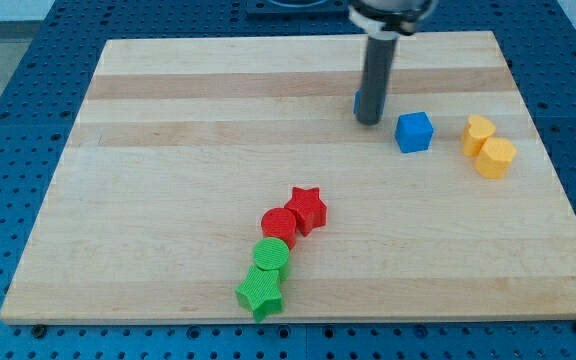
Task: Move the blue cube close to the yellow heart
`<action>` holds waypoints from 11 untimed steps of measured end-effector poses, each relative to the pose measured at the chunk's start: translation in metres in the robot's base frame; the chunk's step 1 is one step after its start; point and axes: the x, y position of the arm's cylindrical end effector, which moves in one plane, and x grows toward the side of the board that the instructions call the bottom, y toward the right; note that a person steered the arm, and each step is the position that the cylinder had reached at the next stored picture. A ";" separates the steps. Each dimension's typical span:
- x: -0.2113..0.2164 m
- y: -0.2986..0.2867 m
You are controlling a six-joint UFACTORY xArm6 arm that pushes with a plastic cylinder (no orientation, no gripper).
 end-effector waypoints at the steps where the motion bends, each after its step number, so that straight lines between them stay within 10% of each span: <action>1: 0.018 -0.023; 9: 0.072 0.039; 11: 0.022 0.066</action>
